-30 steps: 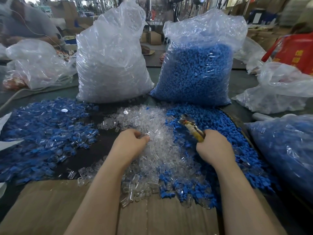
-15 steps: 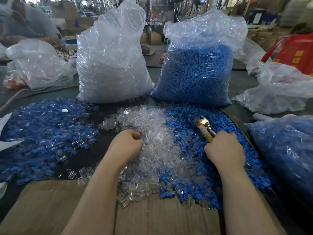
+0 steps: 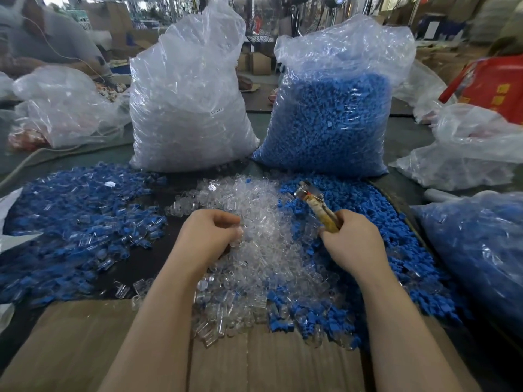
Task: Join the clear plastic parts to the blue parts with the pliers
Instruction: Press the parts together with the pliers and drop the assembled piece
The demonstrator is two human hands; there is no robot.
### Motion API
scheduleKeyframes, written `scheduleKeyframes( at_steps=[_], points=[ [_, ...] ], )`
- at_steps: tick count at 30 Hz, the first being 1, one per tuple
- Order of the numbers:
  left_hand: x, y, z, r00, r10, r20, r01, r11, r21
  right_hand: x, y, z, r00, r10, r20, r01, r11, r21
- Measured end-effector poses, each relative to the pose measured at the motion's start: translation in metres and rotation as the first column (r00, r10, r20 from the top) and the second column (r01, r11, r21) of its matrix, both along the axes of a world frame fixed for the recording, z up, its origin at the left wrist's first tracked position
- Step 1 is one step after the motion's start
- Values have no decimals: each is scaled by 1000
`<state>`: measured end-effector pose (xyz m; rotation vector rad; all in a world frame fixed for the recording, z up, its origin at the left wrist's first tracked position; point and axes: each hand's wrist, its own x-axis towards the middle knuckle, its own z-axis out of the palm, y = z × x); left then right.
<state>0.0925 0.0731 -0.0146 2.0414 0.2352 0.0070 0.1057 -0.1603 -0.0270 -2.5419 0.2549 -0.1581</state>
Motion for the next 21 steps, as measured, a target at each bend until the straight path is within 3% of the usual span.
scheduleKeyframes(
  at_steps=[8,14,21],
  points=[
    [-2,-9,6,995,-16,94,41,962,-269,0,0,1,987,6,161,-48,966,255],
    [-3,-19,10,997,6,77,42,801,-597,1,6,-1,979,-28,204,-61,907,417],
    [-3,-20,12,997,-4,73,52,741,-669,-1,10,-1,967,-21,255,-118,847,518]
  ],
)
